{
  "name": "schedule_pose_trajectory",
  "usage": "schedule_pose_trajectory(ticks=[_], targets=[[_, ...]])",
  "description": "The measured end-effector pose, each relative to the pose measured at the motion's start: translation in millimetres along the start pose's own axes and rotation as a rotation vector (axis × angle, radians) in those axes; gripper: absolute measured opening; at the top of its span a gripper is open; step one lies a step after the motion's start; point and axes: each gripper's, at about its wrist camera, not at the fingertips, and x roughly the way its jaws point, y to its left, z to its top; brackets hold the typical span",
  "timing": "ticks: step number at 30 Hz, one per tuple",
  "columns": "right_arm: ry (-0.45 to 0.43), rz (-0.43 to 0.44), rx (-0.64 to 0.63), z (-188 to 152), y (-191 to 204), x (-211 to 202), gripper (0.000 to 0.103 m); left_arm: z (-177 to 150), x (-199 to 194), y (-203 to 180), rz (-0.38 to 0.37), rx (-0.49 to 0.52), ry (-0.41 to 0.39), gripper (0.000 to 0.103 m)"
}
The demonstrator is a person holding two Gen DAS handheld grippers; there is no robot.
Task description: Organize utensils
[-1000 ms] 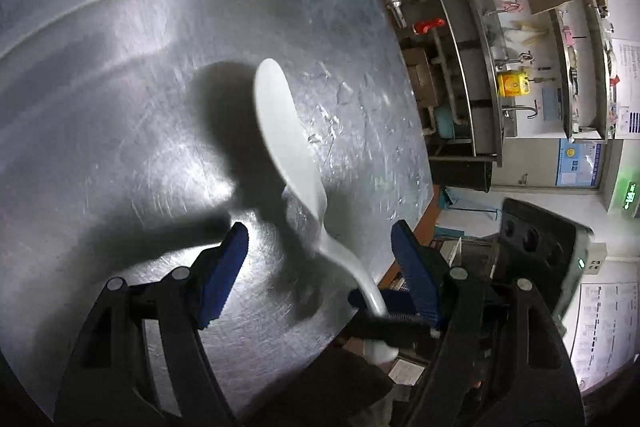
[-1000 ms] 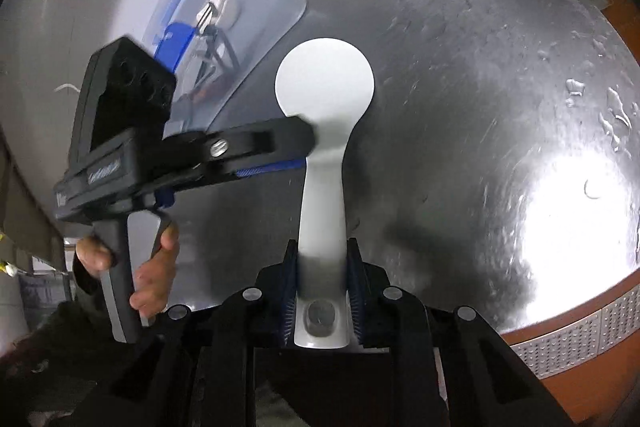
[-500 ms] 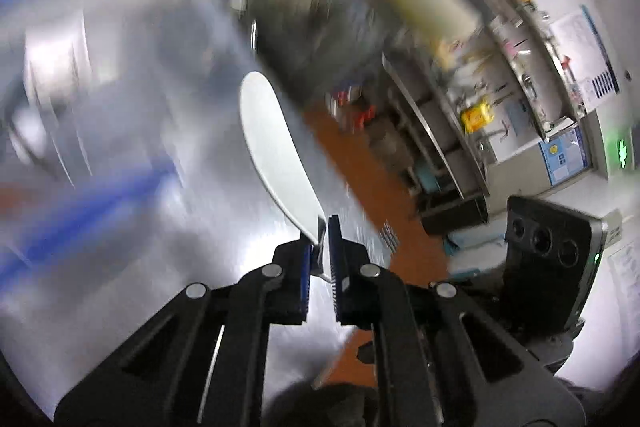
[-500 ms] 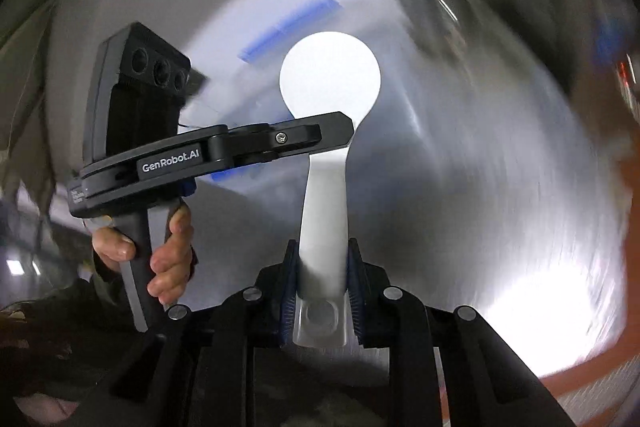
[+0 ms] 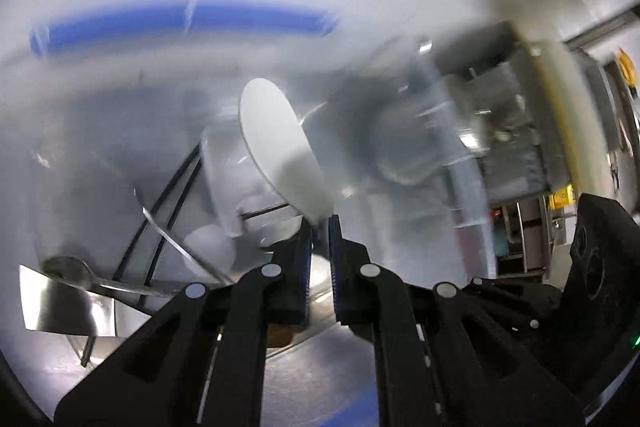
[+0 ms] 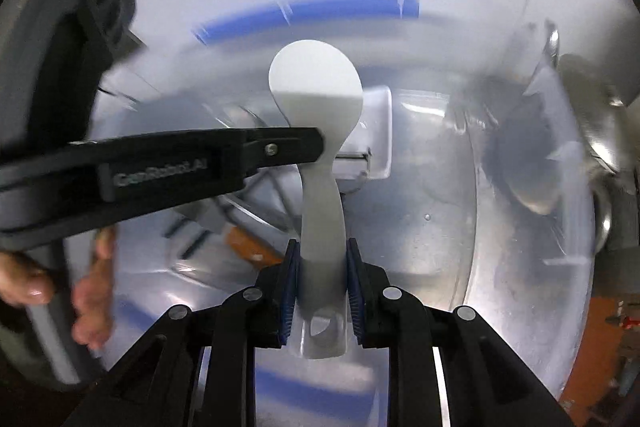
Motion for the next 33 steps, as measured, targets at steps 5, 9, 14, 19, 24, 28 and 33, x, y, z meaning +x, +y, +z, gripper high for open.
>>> schedule_pose_trajectory(ticks=[5, 9, 14, 19, 24, 28, 33], targets=[[0.048, -0.102, -0.048, 0, 3, 25, 0.025, 3, 34, 11, 0.008, -0.018, 0.089, 0.007], [0.043, -0.136, -0.084, -4, 9, 28, 0.025, 3, 37, 13, 0.027, -0.019, 0.092, 0.007], [0.005, -0.189, -0.083, -8, 16, 24, 0.032, -2, 22, 23, 0.072, -0.025, 0.043, 0.007], [-0.096, -0.225, -0.066, -26, 21, -14, 0.038, -12, -17, 8, 0.198, 0.018, -0.088, 0.008], [-0.281, -0.307, -0.050, -60, 29, -69, 0.053, -40, -69, -18, 0.348, 0.071, -0.265, 0.017], [-0.345, -0.337, -0.038, -72, 22, -76, 0.064, -79, -112, -33, 0.393, 0.064, -0.421, 0.053], [-0.375, -0.360, -0.022, -105, 27, -82, 0.080, -123, -145, -38, 0.475, 0.030, -0.526, 0.079]])
